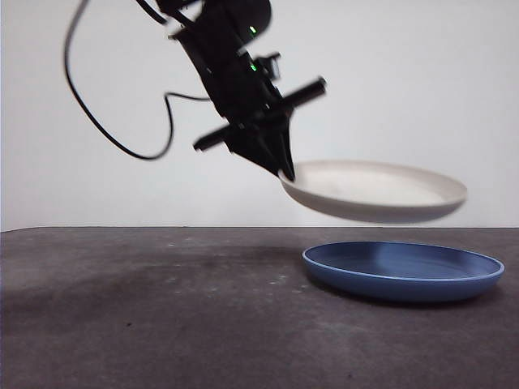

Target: Pick up the white plate, put it on the blue plate, put it on desk

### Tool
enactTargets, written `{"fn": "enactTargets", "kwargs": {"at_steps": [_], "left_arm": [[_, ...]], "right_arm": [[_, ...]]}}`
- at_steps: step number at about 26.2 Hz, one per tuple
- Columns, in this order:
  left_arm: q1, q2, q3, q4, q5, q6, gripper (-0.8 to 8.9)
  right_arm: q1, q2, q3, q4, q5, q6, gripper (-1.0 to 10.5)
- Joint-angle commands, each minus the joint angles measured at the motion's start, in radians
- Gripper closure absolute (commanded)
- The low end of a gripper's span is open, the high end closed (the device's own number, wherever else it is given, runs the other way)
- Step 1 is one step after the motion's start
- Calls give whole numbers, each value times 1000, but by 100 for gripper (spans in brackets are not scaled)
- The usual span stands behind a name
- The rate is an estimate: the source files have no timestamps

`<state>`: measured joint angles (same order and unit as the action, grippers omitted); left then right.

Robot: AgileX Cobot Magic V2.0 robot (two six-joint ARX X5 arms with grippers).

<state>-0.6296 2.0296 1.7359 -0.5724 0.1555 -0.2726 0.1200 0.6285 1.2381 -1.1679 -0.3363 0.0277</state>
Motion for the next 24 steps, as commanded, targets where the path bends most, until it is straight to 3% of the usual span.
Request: {"fn": "enactTargets", "kwargs": {"at_steps": [1,15,16,20,24], "left_arm": [[-19,70,58,3,-1,-5,804],[-61,163,76,-14,-2,10,804],[-64,163,76,-18,-2,10,789],[-76,163,76,-18,-2,10,557],[-77,162,92,-42,-2,10,526]], "right_arm": [[4,3,24,-1,6,10,524],[4,3,24,-13,42,10,524],[4,3,24,-15,42,10,524],[4,3,24,-16,42,10,524],[4,3,24,-18,42,10,524]]}}
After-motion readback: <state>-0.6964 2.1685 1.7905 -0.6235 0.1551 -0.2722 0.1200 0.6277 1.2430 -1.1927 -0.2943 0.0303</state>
